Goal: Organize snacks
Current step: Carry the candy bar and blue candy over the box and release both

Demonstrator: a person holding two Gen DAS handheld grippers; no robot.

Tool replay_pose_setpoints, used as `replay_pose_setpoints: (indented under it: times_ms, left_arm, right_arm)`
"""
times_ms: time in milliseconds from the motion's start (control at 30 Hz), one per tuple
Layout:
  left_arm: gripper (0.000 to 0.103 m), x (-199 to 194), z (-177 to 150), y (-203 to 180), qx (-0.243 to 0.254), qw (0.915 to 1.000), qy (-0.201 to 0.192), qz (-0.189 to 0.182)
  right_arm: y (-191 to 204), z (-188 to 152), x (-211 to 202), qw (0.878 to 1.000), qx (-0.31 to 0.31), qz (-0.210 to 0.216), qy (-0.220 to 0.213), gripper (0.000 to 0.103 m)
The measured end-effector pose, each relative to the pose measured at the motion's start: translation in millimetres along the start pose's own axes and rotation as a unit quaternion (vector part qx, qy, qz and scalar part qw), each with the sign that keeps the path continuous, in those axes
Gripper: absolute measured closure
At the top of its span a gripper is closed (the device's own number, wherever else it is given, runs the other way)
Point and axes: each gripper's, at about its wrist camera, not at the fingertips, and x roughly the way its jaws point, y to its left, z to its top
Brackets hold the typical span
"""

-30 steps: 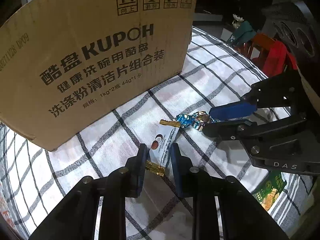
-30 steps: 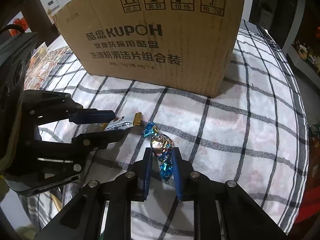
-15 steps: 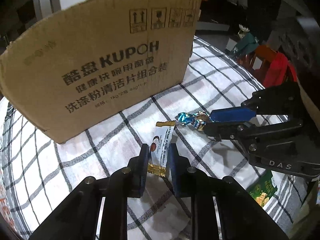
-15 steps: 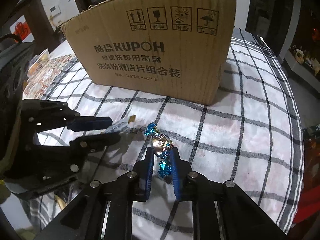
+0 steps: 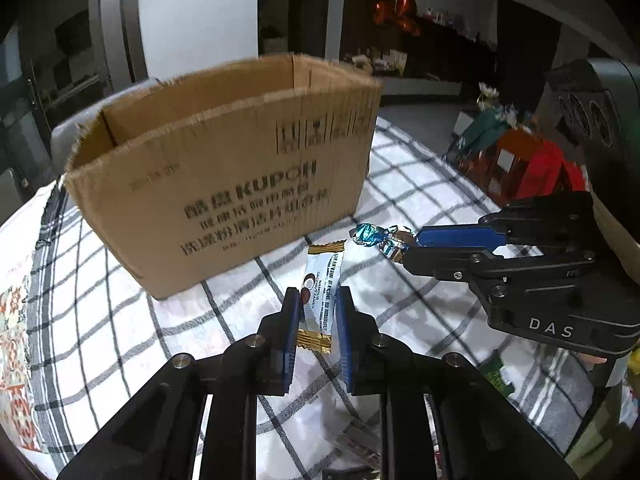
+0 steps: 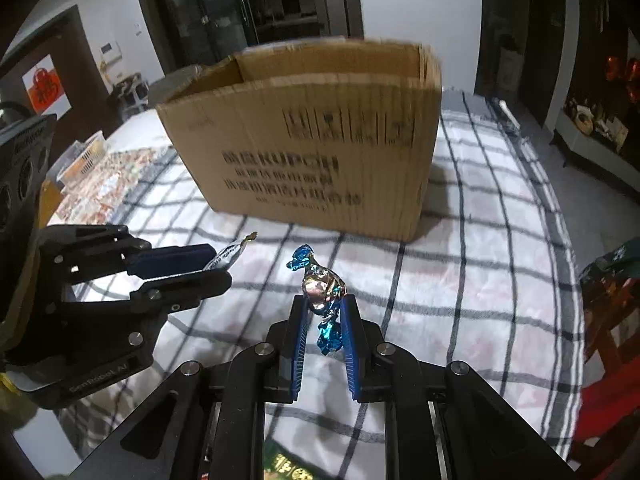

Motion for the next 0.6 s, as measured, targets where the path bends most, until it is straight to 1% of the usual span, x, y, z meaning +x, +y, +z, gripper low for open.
replay_pose_setpoints:
  times_ms: [233, 467, 600]
  left_arm:
    - [0.084, -33, 13, 3, -0.003, 0.9993, -0.037, 0.002]
    - [0.084, -65, 33, 8, 0.002, 0.9968, -0.078, 0.019]
    - [0.084, -79, 47, 14, 0.004, 0.9947, -0.099, 0.03]
  right_arm:
    - [10, 16, -28, 0.999, 0.001, 0.001, -0.037, 0.085]
    - [16, 31, -46, 0.998, 0.007, 0.001, -0.064, 0.085]
    - [17, 47, -57, 0.996, 0.009, -0.002, -0.086, 0.085]
